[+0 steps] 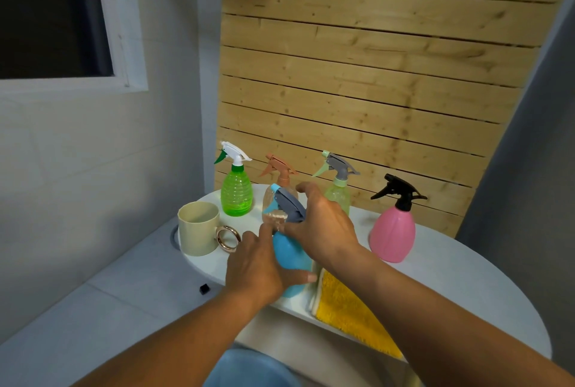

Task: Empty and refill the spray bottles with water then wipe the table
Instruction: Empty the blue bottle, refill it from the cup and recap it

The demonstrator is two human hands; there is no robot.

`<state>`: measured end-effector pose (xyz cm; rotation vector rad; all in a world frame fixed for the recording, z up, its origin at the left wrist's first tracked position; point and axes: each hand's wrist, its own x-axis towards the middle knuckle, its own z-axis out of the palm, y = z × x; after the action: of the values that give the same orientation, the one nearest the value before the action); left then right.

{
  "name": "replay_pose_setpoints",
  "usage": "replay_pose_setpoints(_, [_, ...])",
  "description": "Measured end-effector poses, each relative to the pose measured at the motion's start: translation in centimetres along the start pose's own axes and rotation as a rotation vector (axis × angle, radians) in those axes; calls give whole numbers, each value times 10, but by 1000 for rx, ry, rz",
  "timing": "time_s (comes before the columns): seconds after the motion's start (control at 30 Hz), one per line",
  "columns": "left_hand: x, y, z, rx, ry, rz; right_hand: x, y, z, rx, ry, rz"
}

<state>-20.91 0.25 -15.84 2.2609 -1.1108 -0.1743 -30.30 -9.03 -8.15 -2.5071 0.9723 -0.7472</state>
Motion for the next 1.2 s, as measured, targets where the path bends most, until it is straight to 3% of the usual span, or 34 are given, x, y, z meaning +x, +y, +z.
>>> replay_pose_setpoints(0.07, [4,-2,5,-115,-47,5,1,2,-1,25,-20,-7])
replay_pose_setpoints(0.2, [11,-17,3,-492,-302,84,1,4,-5,43,-42,4])
replay_pose_setpoints(0.37, [6,-14,11,-537,-139,58,-3,-1,1,35,27,28])
replay_pose_setpoints(0.53, [2,-7,17,-422,-29,-6,-2,-3,4,24,41,37])
replay_pose_setpoints(0.67, [-2,-7,16,-464,-50,28,0,2,4,59,6,58])
replay_pose_setpoints(0.8, [-8,-13,19,-635,-127,-11,-5,14,13,280,-38,154])
replay_pose_setpoints(0.93, [-10,-10,18,-551,-74,-28,-9,19,11,447,-2,182])
replay_pose_setpoints(1.2, [-1,48,12,-710,-78,101,12,31,-65,263,15,116])
